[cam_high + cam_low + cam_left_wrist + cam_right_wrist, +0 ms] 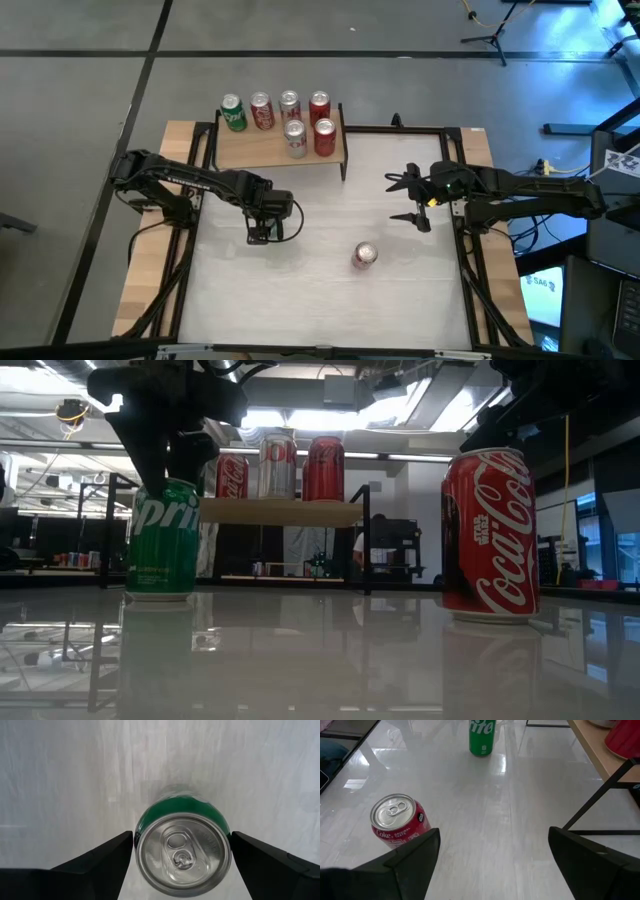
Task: Place canned beverage on shelf
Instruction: Put the green soda can on the shelf aligned with the other green soda can
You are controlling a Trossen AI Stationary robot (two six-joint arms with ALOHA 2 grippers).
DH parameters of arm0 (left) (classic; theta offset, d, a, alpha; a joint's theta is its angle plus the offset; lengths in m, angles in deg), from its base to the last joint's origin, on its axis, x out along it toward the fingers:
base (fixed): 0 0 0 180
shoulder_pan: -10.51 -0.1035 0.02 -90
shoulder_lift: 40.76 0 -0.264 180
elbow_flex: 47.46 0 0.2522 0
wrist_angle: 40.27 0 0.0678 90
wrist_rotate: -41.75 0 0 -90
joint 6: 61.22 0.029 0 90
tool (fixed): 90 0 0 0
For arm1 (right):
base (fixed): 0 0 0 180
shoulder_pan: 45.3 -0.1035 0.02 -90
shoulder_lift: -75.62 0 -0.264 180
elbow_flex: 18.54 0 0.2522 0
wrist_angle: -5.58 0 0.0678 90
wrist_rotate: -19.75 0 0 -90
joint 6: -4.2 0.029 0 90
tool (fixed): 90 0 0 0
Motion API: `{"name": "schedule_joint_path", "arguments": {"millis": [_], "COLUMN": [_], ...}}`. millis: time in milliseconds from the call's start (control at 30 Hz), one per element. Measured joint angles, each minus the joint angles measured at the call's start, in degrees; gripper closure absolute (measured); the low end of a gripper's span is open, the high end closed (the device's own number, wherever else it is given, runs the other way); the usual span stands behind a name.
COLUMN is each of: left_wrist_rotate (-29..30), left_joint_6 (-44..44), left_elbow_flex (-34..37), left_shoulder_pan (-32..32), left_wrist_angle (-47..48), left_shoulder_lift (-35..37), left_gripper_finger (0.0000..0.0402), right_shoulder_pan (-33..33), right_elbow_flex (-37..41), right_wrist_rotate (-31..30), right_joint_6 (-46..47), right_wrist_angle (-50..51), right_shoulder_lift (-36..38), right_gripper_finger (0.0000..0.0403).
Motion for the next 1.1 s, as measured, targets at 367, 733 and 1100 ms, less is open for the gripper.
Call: {"name": "schedule_joint_path", "arguments": {"millis": [367, 733, 1100], "left_wrist_rotate": [-0.2, -0.4, -2.0], "left_joint_6": [-0.1, 0.0, -9.1], "left_elbow_flex": [0.0, 0.0, 0.0], "left_shoulder_pan": [0.0, 0.0, -0.8], "left_wrist_angle": [0.0, 0.0, 0.0], "left_shoulder_lift": [0.0, 0.0, 0.0], "left_gripper_finger": [0.0079, 0.0044, 0.0023], "right_shoulder_pan": [0.0, 0.0, 0.0], "right_elbow_flex": [0.0, 0.0, 0.0], "right_wrist_rotate": [0.0, 0.0, 0.0], "right_joint_6": [0.0, 0.0, 0.0], "right_wrist_angle": [0.0, 0.0, 0.0], "right_shoulder_lift": [0.0, 0.0, 0.0], "right_gripper_finger": [0.0038, 0.0038, 0.0038]}}
